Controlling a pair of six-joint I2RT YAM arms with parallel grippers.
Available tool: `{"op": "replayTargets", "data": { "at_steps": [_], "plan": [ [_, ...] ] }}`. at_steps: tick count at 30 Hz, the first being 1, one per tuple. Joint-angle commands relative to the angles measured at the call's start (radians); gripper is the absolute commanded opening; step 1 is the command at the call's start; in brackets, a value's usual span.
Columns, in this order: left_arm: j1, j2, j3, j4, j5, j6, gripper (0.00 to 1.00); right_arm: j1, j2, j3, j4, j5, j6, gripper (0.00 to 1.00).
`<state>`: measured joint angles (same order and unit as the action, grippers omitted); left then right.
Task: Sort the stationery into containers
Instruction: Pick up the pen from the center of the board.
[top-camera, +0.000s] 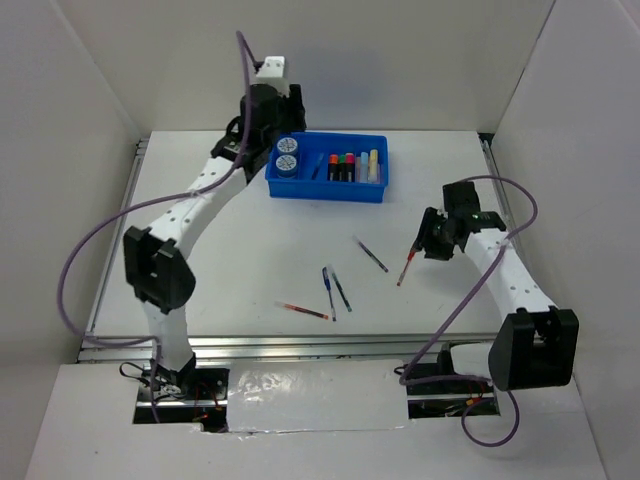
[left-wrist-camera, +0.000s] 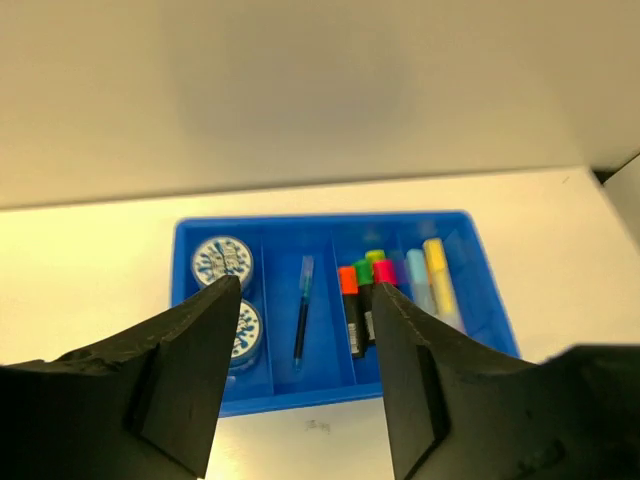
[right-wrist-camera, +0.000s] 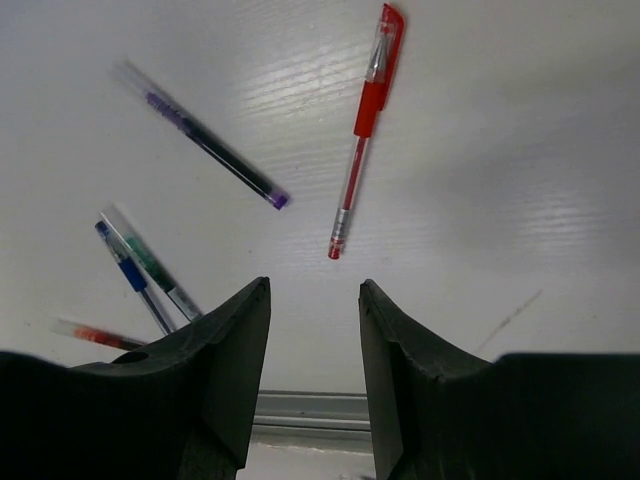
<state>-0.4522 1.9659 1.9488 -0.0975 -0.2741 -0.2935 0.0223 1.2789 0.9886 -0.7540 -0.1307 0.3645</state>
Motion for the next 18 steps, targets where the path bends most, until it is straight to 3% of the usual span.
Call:
{"op": "replayTargets", "data": {
  "at_steps": [1,6,9,18],
  "plan": [
    [0.023,-0.155,-0.102,-0.011,-0.020,0.008,0.68,0.063,-0.059,-0.019,0.061,0.128,0.140,0.48],
    [0.075,-0.272,-0.191,-0.129,-0.010,-0.064,0.70,0.097,-0.078,-0.094,0.111,0.166,0.211,0.47],
    [0.101,-0.311,-0.232,-0.148,-0.004,-0.085,0.70,0.122,-0.029,-0.099,0.105,0.204,0.229,0.43],
    [0.133,-0.325,-0.252,-0.197,0.016,-0.125,0.71,0.231,0.170,-0.070,0.097,0.198,0.298,0.43]
  ]
}}
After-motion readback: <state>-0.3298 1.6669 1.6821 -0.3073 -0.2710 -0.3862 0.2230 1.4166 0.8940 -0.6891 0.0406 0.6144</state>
